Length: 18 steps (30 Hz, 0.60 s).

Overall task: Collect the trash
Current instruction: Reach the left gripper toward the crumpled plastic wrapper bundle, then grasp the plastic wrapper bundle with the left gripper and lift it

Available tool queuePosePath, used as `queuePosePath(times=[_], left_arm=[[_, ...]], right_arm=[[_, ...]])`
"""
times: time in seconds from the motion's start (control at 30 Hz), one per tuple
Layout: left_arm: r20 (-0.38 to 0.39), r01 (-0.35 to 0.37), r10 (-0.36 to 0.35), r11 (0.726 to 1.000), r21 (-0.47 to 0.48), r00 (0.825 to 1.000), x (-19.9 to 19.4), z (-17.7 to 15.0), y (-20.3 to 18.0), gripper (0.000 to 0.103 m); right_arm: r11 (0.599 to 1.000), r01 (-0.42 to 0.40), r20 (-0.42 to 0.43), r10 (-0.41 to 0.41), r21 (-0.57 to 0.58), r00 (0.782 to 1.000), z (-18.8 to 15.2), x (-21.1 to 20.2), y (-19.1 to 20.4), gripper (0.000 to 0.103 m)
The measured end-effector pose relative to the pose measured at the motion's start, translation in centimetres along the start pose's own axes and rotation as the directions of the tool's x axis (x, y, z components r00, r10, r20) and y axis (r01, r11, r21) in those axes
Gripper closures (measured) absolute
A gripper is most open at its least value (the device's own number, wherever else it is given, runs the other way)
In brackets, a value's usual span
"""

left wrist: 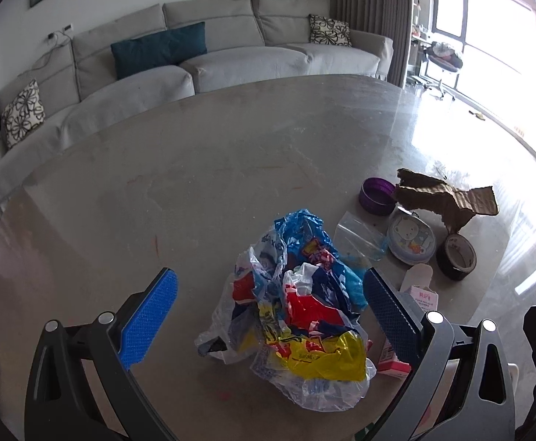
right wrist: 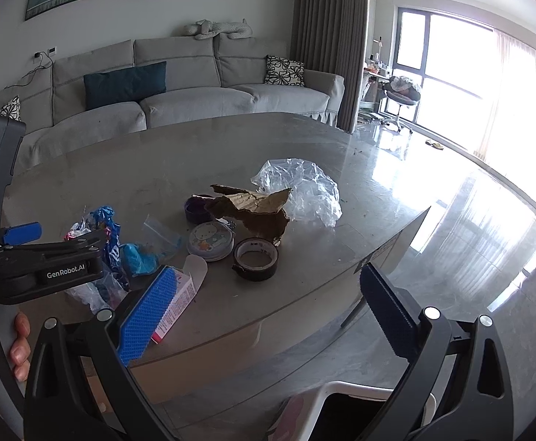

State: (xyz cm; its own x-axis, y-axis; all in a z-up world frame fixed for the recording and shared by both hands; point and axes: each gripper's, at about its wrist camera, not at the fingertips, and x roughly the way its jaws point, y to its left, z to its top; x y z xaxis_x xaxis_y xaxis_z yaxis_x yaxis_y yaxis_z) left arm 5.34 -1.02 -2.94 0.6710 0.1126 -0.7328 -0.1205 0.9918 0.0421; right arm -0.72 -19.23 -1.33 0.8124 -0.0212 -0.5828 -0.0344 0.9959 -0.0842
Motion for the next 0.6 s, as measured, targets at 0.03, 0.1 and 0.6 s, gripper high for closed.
queuePosePath(times=[0.03, 0.1, 0.6], left_arm=[[-0.009, -0.008, 0.008, 1.0, 0.0, 1.0, 0.4, 0.0, 0.0, 0.003], [-0.024, -0.021, 0.021, 1.0, 0.0, 1.0, 1.2, -0.1, 0.3, 0.003], [-0.072, 0.111, -0.115, 0.993, -0.05, 0.991, 3.6, -1.7, 1.7, 0.037]], right_arm=[[1.0, 0.0, -0.002, 0.0, -0.002, 1.0, 0.0, 0.2, 0.1, 0.003], [1.0, -0.002, -0.006, 0.002, -0.003, 1.0, -0.1, 0.4, 0.3, 0.003], [1.0, -0.005, 0.001, 0.005, -0.016, 1.0, 0.1, 0.2, 1.0, 0.003]])
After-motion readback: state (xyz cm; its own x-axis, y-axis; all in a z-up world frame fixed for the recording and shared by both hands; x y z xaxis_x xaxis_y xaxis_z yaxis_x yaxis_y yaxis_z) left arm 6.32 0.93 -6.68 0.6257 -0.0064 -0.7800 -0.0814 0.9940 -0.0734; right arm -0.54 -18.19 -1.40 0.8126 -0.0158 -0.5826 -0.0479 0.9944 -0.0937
